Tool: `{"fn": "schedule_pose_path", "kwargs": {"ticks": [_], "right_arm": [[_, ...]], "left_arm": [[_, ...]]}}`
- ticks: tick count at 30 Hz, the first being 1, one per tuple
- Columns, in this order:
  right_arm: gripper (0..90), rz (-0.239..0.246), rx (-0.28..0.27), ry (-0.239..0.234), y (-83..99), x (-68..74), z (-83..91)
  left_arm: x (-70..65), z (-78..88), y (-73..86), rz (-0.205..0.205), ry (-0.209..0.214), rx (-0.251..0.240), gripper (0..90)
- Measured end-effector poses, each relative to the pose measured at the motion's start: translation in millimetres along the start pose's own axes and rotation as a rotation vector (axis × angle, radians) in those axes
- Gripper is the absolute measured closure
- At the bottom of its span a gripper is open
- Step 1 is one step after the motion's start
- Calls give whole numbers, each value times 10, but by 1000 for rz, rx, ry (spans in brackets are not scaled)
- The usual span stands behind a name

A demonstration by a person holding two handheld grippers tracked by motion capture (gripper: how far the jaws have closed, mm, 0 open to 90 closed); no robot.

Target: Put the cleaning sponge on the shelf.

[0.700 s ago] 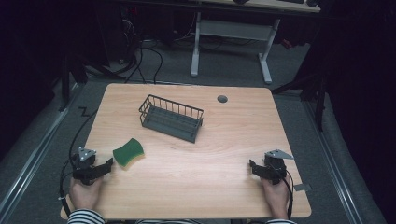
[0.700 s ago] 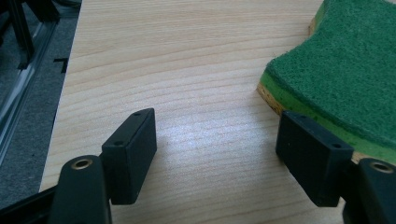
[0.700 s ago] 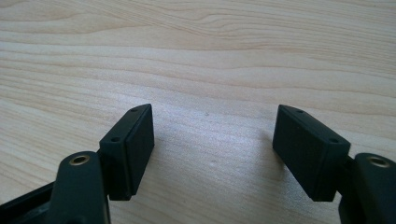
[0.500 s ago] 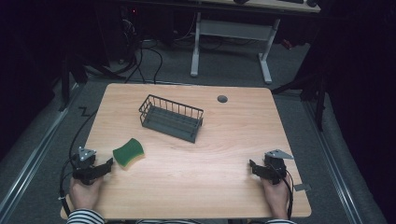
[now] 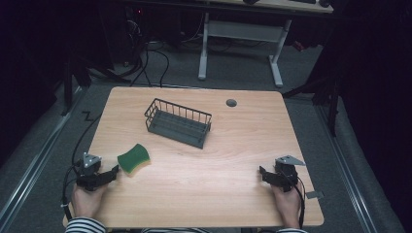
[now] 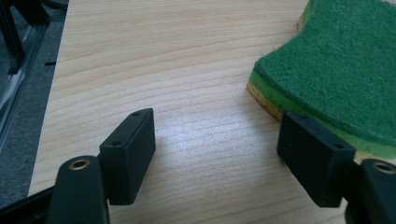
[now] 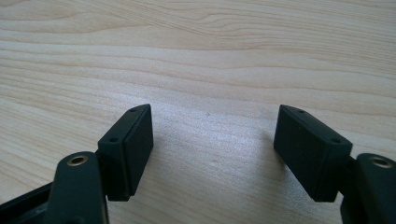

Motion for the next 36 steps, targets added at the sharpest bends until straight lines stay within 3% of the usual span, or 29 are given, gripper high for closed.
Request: {"fn": "schedule_pose_path", "kwargs": {"ticks": [5, 11, 17, 22, 24, 29, 33, 36], "right_arm": [[277, 2, 1, -2, 0, 1, -2], [251, 10, 3, -19, 2, 9, -1], [292, -1, 37, -18, -12, 6, 37], [333, 2, 26, -36, -10, 45, 44], [365, -42, 19, -66, -42, 61, 39], [440, -69, -19, -143, -202, 184, 32], [541, -72, -41, -245, -386, 322, 16], [561, -51, -29, -277, -533, 420, -23]], "left_arm": [[7, 0, -13, 2, 3, 14, 287], [73, 50, -64, 53, 38, 24, 276], [92, 139, -267, 74, 108, -5, 293], [99, 135, -464, 58, 148, -4, 298], [81, 110, -538, 51, 161, -10, 300], [-26, 19, -770, 21, 210, -30, 303], [-89, -38, -952, 1, 230, -38, 304], [-119, -70, -1158, -9, 248, -59, 308]]}}
Point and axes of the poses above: each handheld gripper's, and its own axes: z roughly backward along the jaws, y roughly out of its underside, x roughly to its left, the point moved 4 cm from there along -z, roughly forward along the jaws, and after that the axes turned 15 degrees about -x, right-handed, at the moved point
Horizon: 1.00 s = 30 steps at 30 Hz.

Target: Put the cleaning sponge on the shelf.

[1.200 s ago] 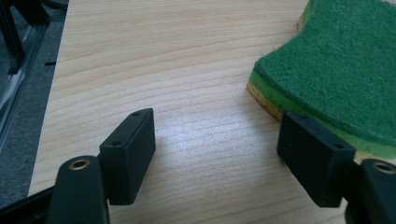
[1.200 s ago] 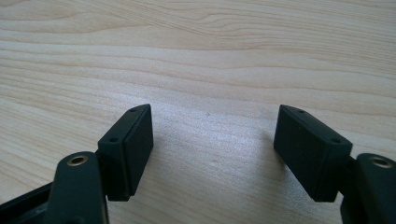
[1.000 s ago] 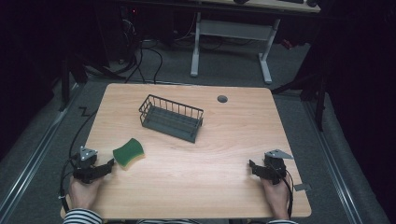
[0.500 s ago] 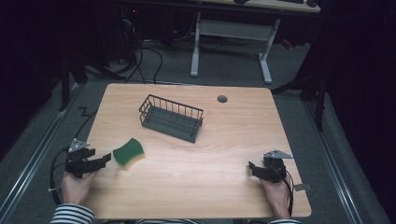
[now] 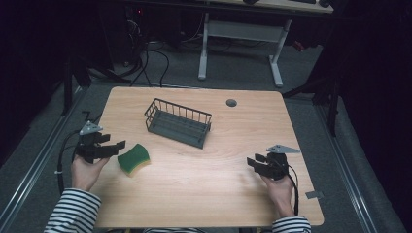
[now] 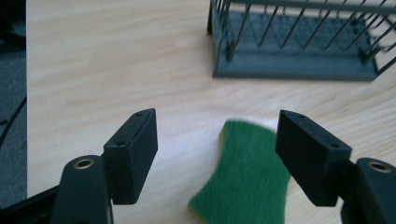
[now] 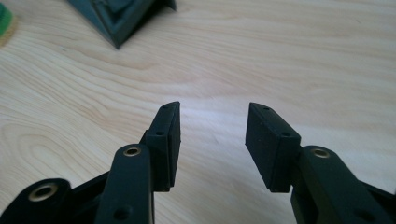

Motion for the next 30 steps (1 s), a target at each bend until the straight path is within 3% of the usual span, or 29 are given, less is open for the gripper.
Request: {"fn": "schedule_pose_path", "kwargs": {"ticks": [6, 10, 16, 18, 24, 26, 30], "right_arm": [[574, 21, 2, -30, -301, 123, -169], [576, 36, 12, -12, -457, 166, -289], [576, 30, 4, -17, -674, 207, -485], [568, 37, -6, -19, -748, 236, -539], [538, 75, -28, -9, -1021, 400, -717], [536, 69, -34, -10, -1080, 428, -767], [525, 63, -33, -14, -1175, 511, -913]], "left_arm": [[-29, -151, -279, -26, 17, -5, 324], [-16, -299, -383, -22, 18, 11, 342], [-4, -502, -507, 2, 19, 10, 371], [-1, -564, -545, -10, -5, 13, 369], [-72, -750, -649, -30, -13, 18, 376], [-82, -802, -665, -4, -8, 6, 392], [-104, -961, -654, -13, -19, 44, 394]]}}
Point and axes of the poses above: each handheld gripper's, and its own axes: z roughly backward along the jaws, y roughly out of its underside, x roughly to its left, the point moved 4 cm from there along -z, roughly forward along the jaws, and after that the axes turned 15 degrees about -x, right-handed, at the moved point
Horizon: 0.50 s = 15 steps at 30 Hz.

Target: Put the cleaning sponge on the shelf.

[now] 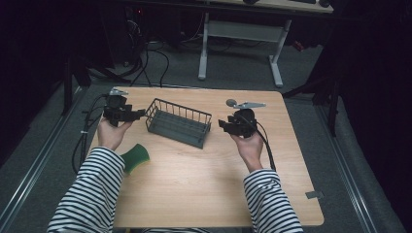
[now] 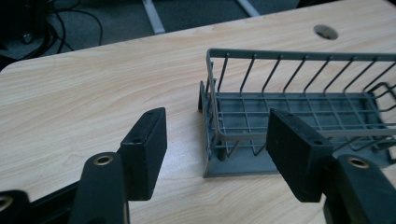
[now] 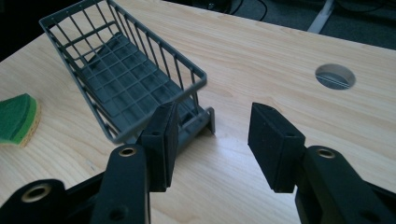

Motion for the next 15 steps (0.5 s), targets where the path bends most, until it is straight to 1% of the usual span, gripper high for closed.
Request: {"fn": "schedule_pose_path", "kwargs": {"ticks": [1, 3, 5, 7, 10, 12, 15], "right_arm": [[516, 0, 4, -1, -10, 21, -51], [500, 2, 17, -4, -17, 58, -162], [478, -6, 23, 0, -24, 95, -259], [447, -4, 22, 22, -36, 121, -329], [425, -12, 31, 35, -43, 151, -409], [423, -4, 41, 40, -36, 173, -446], [428, 9, 60, 39, -5, 196, -495]], "left_arm": [[-11, -42, 1, 3, 0, 8, 396], [-23, -102, 5, 9, -2, -1, 410], [-18, -163, 29, 23, -8, -5, 424], [-6, -203, 56, 10, -23, -3, 450], [1, -237, 73, 10, -24, -5, 485], [-3, -254, 77, 18, -9, -8, 503], [-15, -289, 99, 33, 6, 5, 540]]}}
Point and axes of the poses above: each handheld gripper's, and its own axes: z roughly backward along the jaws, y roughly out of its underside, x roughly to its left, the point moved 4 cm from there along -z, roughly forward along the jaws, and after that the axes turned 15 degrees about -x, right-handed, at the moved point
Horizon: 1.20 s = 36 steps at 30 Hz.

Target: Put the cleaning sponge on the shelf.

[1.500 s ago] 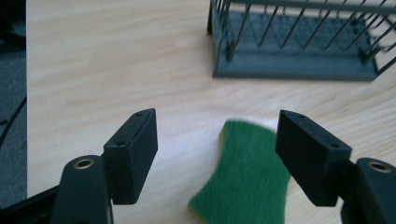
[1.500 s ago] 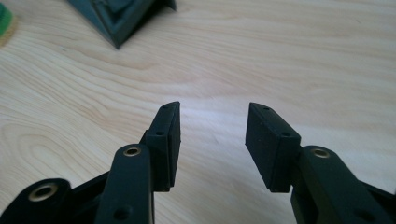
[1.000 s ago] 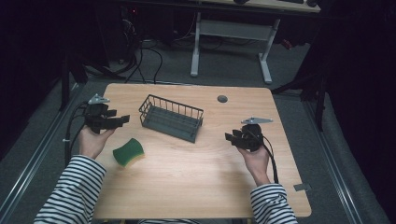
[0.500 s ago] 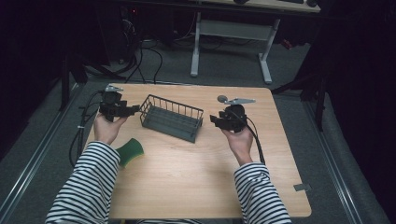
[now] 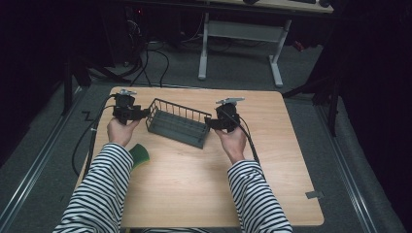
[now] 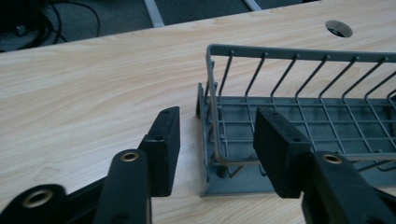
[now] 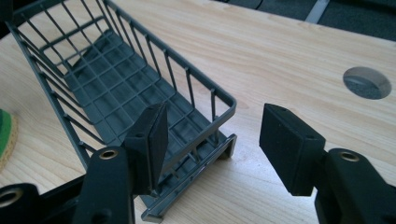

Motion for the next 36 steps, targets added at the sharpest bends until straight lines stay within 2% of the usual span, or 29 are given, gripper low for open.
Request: {"fn": "schedule_pose_path", "kwargs": {"ticks": [3, 6, 11, 15, 21, 27, 31, 36], "right_arm": [[430, 40, 18, 29, 27, 2, -41], [431, 47, 21, 22, 45, 18, -66], [502, 63, 33, -9, 64, 53, -73], [513, 86, 53, -18, 110, 45, -53], [511, 93, 56, -31, 174, -21, 84], [506, 78, 45, -42, 276, -97, 278], [500, 94, 34, -41, 358, -120, 439], [492, 100, 21, -61, 458, -110, 615]], "left_arm": [[-4, -26, 22, 4, 11, 9, 569], [-25, -35, 26, 7, 27, 9, 625], [-46, -52, 48, 16, 47, 28, 748], [-97, -66, 104, -26, 58, 73, 815], [-235, -32, 118, -66, 92, 96, 807], [-430, 14, 148, -94, 128, 125, 800], [-550, 97, 212, -70, 158, 119, 794], [-676, 239, 297, -60, 176, 124, 787]]}}
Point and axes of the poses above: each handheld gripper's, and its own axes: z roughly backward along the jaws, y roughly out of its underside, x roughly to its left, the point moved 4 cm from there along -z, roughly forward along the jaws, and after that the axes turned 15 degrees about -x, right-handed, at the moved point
